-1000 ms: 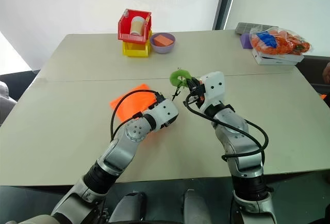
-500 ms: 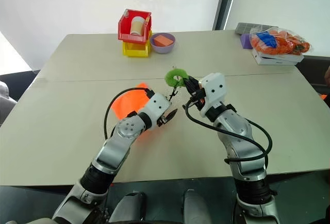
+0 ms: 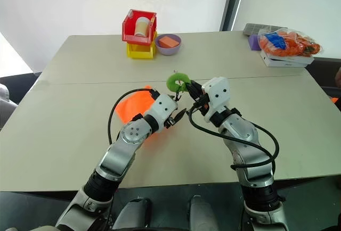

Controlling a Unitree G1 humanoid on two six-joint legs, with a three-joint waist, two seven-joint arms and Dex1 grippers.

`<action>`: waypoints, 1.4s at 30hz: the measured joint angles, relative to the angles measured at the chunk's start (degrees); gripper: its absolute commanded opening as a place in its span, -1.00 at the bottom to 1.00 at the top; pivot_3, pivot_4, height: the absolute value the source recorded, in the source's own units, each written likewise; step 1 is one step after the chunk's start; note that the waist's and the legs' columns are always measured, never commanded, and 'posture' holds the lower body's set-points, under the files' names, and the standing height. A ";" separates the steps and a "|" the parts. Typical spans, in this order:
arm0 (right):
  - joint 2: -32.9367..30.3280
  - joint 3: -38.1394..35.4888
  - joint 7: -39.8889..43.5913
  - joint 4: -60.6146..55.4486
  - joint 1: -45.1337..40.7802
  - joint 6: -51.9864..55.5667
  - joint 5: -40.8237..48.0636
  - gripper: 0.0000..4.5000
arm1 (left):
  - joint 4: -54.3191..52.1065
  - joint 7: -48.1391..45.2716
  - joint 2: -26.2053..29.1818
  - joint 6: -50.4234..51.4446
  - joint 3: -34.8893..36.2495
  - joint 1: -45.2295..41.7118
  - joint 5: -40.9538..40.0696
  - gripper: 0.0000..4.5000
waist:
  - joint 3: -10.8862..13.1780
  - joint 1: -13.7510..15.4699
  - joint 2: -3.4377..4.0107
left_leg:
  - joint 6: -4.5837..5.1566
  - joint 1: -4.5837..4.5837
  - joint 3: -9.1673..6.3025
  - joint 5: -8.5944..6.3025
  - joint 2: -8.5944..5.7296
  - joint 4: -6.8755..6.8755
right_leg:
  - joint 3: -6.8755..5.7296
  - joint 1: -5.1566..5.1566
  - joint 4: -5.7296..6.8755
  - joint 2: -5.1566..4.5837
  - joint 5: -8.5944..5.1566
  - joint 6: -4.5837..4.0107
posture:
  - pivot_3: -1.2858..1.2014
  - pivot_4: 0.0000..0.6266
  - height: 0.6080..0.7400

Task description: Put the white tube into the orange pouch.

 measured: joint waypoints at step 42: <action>-1.66 3.14 2.91 -2.04 1.92 -5.53 -2.50 -1.00 | -2.50 1.83 3.09 -5.02 0.68 2.85 -0.98 -0.83 | 0.00 0.03 0.00 | 0.00 0.03 0.00 0.00 0.00 0.01 | 0.00 0.02 0.02 0.00 0.01 -0.02 | 0.03 -0.52 1.00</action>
